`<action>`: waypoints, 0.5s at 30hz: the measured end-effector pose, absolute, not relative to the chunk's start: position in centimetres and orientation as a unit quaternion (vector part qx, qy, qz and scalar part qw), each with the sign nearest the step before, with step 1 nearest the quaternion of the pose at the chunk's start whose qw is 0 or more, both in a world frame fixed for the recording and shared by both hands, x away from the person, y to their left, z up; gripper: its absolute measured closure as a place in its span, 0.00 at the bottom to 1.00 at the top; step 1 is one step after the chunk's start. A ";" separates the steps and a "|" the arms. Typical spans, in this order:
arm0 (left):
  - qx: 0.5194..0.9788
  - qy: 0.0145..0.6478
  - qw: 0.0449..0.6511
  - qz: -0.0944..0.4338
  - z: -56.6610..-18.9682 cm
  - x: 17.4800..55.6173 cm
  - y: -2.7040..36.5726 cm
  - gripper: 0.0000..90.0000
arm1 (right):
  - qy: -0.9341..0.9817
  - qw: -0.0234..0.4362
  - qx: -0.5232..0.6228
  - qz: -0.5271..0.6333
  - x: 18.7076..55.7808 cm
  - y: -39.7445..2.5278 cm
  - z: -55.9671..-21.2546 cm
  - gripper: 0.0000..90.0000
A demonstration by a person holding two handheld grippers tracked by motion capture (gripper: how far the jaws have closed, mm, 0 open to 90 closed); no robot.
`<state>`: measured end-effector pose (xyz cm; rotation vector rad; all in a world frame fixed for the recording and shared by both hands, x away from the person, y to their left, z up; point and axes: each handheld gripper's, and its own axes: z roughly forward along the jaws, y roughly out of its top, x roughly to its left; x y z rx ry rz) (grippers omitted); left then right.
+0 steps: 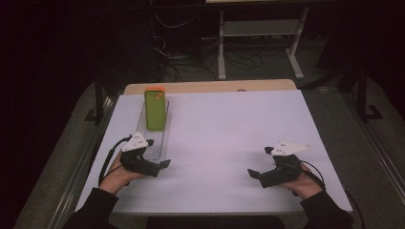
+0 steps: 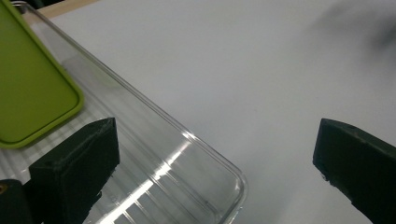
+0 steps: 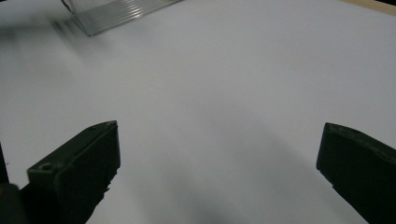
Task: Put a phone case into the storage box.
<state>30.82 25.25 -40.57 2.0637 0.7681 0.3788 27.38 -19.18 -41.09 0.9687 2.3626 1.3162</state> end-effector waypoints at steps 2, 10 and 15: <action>0.830 0.307 0.441 0.152 -40.6 30.8 25.2 0.00 | 0.815 0.136 0.332 0.455 27.3 -19.3 -41.0 0.00; 0.828 0.307 0.446 0.148 -40.7 30.8 25.3 0.00 | 0.809 0.138 0.334 0.463 27.2 -19.7 -40.6 0.00; 0.827 0.306 0.448 0.147 -40.7 30.8 25.3 0.00 | 0.807 0.137 0.336 0.466 27.3 -19.8 -40.6 0.00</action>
